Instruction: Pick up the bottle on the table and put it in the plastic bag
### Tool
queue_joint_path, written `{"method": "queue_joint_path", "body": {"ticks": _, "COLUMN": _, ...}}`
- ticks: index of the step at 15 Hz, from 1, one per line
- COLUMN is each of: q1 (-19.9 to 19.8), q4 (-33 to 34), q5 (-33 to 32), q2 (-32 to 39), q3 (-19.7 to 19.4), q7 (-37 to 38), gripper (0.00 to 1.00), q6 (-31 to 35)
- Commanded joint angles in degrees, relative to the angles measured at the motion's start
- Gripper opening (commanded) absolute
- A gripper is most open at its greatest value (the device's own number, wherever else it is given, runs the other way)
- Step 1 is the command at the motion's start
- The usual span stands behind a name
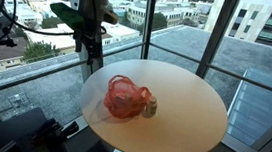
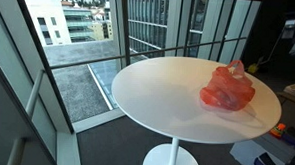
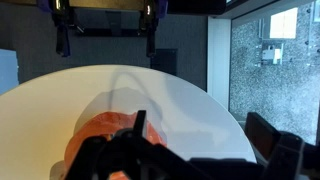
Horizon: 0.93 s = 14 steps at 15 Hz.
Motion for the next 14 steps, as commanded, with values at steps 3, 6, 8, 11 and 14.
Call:
{"method": "queue_joint_path", "body": {"ticks": 3, "q1": -0.5, "q4": 0.1, "q5": 0.1, "q2": 0.0, "q3": 0.5, "q7": -0.2, "gripper": 1.00, "q6": -0.1}}
{"method": "queue_joint_path", "body": {"ticks": 6, "q1": -0.5, "q4": 0.1, "q5": 0.1, "q2": 0.0, "q3": 0.5, "q7": -0.2, "gripper": 1.00, "q6": -0.1}}
{"method": "queue_joint_path", "body": {"ticks": 8, "q1": -0.8, "q4": 0.4, "q5": -0.3, "q2": 0.4, "q3": 0.6, "q7": 0.3, "gripper": 1.00, "q6": 0.2}}
{"method": "queue_joint_path", "body": {"ticks": 11, "q1": -1.5, "q4": 2.0, "q5": -1.0, "q2": 1.7, "q3": 0.4, "q7": 1.1, "gripper": 1.00, "q6": 1.1}}
{"method": "queue_joint_path", "body": {"ticks": 14, "q1": -3.0, "q4": 3.9, "q5": -1.7, "q2": 3.8, "q3": 0.1, "q7": 2.0, "gripper": 1.00, "q6": 3.4}}
